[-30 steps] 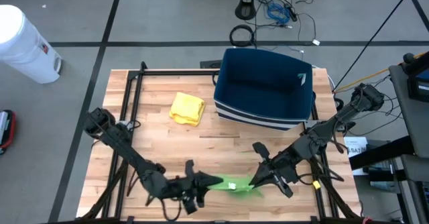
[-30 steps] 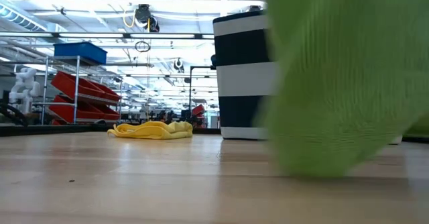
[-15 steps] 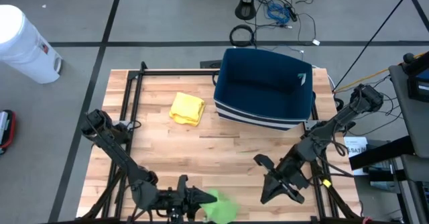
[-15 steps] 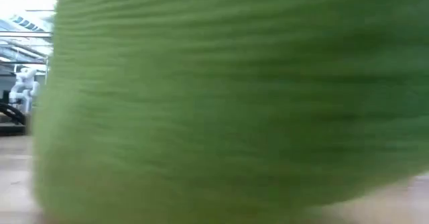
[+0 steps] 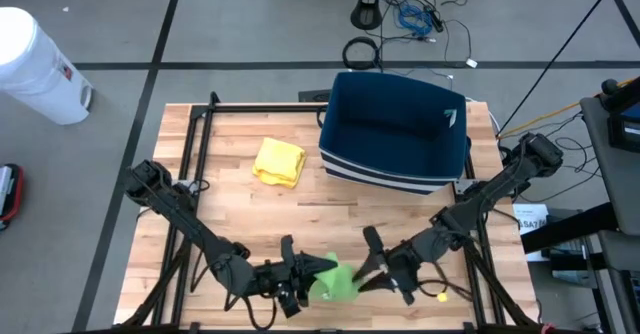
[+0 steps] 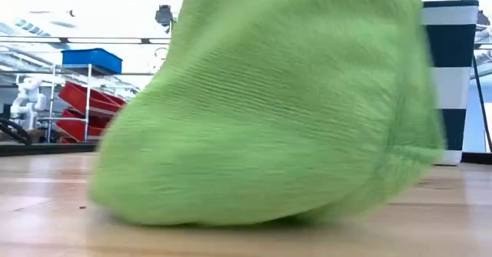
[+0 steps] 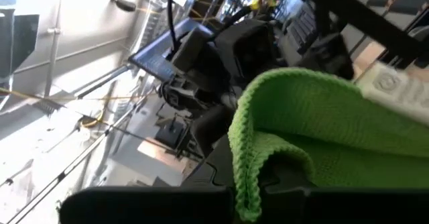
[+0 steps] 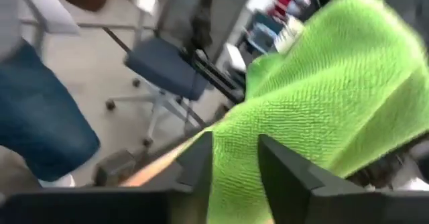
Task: Fold towel
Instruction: Fold the green towel
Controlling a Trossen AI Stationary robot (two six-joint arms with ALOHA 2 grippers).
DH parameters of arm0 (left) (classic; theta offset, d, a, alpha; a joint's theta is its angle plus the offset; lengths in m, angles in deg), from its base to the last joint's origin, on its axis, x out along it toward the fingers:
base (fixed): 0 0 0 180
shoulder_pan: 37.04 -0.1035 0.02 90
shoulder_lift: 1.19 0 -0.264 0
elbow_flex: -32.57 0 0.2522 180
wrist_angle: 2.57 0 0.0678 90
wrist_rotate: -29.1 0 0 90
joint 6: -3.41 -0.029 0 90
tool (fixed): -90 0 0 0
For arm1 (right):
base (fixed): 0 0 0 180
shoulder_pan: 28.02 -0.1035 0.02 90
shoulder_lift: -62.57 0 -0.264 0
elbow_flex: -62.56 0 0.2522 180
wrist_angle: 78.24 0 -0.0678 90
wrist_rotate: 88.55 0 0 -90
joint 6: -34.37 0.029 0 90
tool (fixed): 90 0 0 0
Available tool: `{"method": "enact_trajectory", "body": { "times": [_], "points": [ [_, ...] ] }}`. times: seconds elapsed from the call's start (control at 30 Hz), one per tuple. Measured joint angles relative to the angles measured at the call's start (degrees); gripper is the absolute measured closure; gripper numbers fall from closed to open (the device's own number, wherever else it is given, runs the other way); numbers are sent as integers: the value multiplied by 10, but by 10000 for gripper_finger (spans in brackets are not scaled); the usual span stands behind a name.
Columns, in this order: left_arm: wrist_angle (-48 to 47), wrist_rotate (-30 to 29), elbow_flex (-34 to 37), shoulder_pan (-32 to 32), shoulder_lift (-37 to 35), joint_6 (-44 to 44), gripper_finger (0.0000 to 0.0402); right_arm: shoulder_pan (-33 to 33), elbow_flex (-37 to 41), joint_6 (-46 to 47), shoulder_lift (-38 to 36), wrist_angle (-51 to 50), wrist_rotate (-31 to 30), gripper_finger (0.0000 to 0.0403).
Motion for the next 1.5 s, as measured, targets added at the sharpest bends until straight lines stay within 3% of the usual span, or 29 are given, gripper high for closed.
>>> {"method": "enact_trajectory", "body": {
  "times": [0.13,0.23,0.37,0.7,0.8,0.93,1.03,1.17,1.33,1.5],
  "points": [
    [1,-1,0,1,0,-1,401,-2,0,27,2,-24,-35,245],
    [1,-1,0,11,0,-3,401,-9,0,58,-8,-60,-83,233],
    [-2,-1,-3,25,0,-3,401,-29,0,85,-23,-121,-135,241],
    [-15,3,-86,60,1,-57,401,-90,0,209,-76,-256,-203,267],
    [-60,4,-105,18,-1,5,401,-102,0,226,-79,-270,-227,268],
    [-219,20,-110,-76,1,167,401,-114,0,232,-79,-269,-236,268],
    [-335,95,-108,-159,3,316,401,-119,0,247,-79,-272,-236,268],
    [-401,200,-84,-264,24,459,401,-131,0,258,-76,-278,-236,268],
    [-418,321,-60,-343,72,538,384,-148,0,291,-76,-308,-255,268],
    [-398,323,-59,-356,102,535,343,-159,0,325,-75,-335,-262,268]
  ]
}}
